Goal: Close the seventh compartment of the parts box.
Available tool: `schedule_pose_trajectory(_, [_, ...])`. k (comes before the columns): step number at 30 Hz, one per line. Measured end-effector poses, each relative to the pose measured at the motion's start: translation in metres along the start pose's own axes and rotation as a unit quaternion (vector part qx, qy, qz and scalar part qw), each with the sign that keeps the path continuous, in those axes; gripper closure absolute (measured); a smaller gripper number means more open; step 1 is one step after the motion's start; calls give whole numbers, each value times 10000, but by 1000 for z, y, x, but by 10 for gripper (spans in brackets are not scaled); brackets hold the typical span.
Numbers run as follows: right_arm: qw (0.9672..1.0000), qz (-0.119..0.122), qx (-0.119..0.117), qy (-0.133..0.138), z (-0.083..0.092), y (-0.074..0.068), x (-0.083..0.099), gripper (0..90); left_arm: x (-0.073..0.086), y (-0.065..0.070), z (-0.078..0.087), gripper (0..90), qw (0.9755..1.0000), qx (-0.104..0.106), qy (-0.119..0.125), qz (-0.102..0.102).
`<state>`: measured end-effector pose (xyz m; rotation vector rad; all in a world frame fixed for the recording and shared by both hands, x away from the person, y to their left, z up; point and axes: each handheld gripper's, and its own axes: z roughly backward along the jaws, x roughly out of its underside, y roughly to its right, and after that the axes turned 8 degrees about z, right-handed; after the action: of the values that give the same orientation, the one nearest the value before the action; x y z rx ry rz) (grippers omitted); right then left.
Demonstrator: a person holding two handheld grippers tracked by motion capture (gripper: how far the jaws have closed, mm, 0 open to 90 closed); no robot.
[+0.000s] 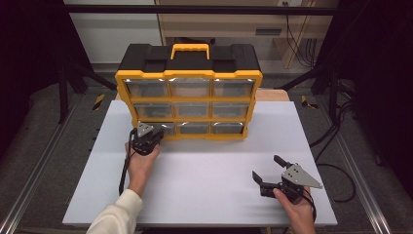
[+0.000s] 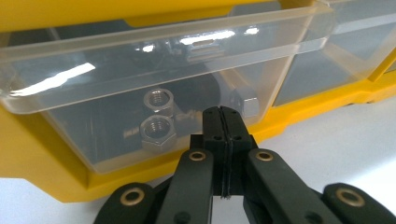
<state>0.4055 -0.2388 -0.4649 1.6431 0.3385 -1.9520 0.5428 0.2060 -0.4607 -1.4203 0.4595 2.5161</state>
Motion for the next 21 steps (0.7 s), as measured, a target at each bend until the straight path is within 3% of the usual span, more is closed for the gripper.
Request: schedule_pose_trajectory(21, [10000, 29, 10, -37, 1, 1, 1, 54, 0, -2, -4, 894, 9998, -130, 142, 65])
